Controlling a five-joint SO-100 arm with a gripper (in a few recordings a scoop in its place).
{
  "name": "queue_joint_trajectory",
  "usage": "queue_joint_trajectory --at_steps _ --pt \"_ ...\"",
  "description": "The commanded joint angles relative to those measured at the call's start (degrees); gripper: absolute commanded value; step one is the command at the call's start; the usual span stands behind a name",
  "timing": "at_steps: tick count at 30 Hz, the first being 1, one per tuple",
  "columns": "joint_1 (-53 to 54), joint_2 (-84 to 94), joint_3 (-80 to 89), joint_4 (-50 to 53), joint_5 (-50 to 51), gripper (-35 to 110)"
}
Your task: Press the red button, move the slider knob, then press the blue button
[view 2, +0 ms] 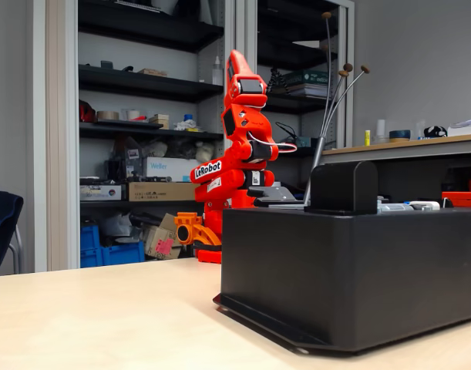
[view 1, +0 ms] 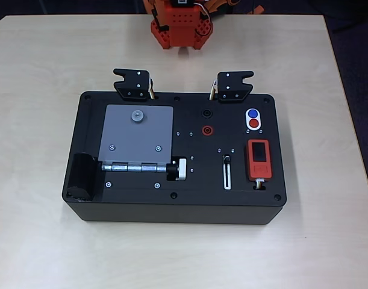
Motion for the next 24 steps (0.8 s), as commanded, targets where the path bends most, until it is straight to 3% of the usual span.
queue_joint_trajectory --at_steps 1,14,24 --pt "0.2 0.1 -1.1 4.3 -2.6 0" --pt "0.4 0.2 -17.1 36.5 -13.8 0" --pt "-0.7 0.5 -25.1 62.3 -31.3 0"
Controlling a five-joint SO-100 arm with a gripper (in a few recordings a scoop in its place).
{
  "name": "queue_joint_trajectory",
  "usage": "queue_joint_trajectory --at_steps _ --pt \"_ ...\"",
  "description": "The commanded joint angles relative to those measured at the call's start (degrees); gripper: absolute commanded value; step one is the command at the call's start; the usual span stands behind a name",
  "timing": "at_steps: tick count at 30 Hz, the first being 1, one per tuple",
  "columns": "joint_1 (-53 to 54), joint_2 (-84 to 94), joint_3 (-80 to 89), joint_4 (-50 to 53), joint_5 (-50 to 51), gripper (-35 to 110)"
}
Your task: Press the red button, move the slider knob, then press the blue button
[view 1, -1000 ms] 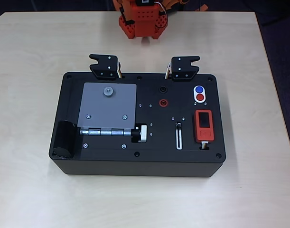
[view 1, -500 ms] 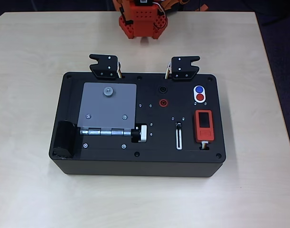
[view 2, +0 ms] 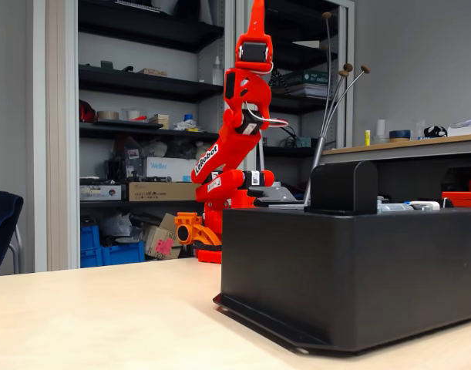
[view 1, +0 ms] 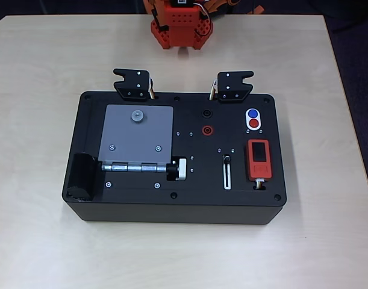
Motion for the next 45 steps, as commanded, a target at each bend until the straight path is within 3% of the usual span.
queue_joint_trajectory --at_steps 1,8,22,24,35,36,41,45 --pt "-1.7 0.6 -2.5 6.6 -7.4 0" --pt "-2.5 0.3 -6.2 20.2 -24.3 0" --pt "-8.8 -9.1 -18.8 64.1 -23.5 0" --pt "-9.8 -10.5 -20.5 68.8 -28.5 0" --pt "-11.9 -21.5 -30.7 101.2 -26.0 0" --pt "-12.1 -22.8 -31.4 103.2 -24.5 0" --pt "-13.5 -28.0 -34.9 103.7 -38.2 0" --pt "-13.1 -32.1 -36.1 102.7 -42.7 14"
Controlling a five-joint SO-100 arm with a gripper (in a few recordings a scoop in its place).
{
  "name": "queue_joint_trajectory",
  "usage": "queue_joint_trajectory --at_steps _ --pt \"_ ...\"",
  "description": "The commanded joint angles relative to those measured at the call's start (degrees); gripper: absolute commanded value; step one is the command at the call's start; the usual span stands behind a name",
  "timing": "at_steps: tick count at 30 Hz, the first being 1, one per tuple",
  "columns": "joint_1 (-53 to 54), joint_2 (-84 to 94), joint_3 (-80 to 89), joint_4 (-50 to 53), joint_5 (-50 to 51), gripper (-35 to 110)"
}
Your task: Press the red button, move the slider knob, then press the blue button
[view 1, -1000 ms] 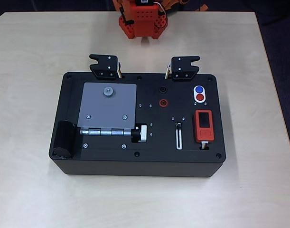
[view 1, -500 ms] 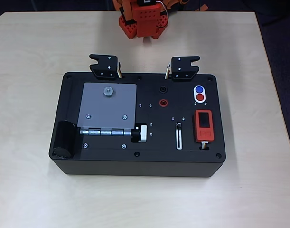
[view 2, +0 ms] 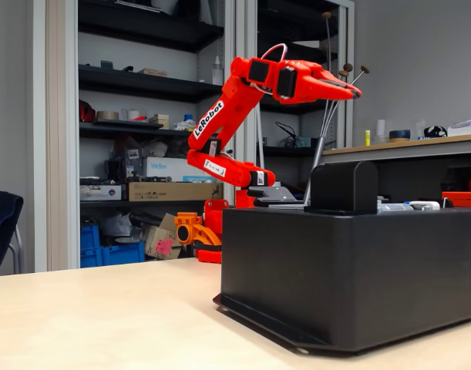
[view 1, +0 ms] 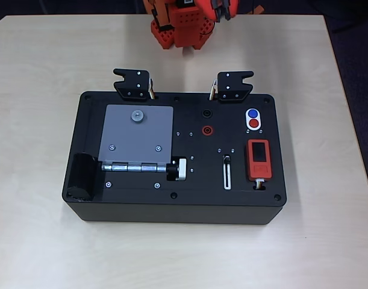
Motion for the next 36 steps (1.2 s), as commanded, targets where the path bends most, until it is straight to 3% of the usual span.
queue_joint_trajectory --at_steps 1,10,29,36 --pt "-0.4 -3.7 -2.4 1.6 0.1 14" --pt "-0.4 -16.3 -10.3 10.8 -0.9 14" --pt "1.0 -32.5 -21.1 17.8 1.1 17" --pt "3.6 -34.1 -21.7 17.1 -1.1 47"
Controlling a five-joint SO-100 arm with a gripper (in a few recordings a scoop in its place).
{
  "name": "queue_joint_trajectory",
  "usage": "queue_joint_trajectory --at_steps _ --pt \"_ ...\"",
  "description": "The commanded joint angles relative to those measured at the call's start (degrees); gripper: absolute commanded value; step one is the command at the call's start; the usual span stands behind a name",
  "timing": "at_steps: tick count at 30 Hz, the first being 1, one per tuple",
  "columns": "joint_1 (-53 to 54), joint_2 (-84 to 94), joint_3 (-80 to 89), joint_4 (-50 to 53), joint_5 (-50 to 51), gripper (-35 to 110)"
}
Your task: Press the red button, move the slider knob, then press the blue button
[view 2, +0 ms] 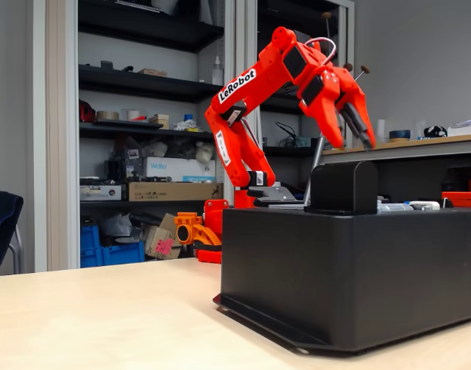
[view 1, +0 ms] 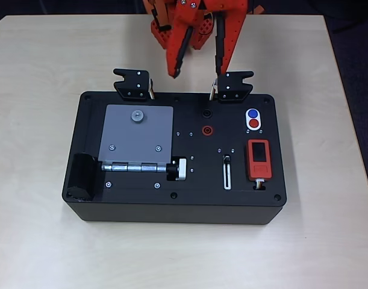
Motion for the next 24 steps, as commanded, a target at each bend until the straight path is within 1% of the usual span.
queue_joint_trajectory --at_steps 1,3,7,9,13,16,18,20,21,22,23,24 --pt "0.3 0.1 -1.8 0.2 0.2 49" --pt "0.4 -0.1 -1.5 -0.4 0.0 50" --pt "0.8 -1.1 -2.6 1.1 -1.1 58" --pt "1.6 -1.6 -3.1 1.4 -3.3 59" --pt "2.6 -2.4 -4.2 2.5 -1.9 58" --pt "2.8 -2.8 -5.2 2.5 -3.6 63" --pt "3.1 -2.9 -5.0 2.1 -5.8 59" --pt "3.1 -2.6 -4.2 1.9 -4.7 56" --pt "2.9 -2.5 -4.0 1.5 -4.3 58" --pt "2.4 -2.5 -4.0 1.1 -3.8 71" --pt "1.9 -2.5 -4.0 0.4 -3.5 74" --pt "1.7 -2.5 -4.1 -0.3 -4.0 75"
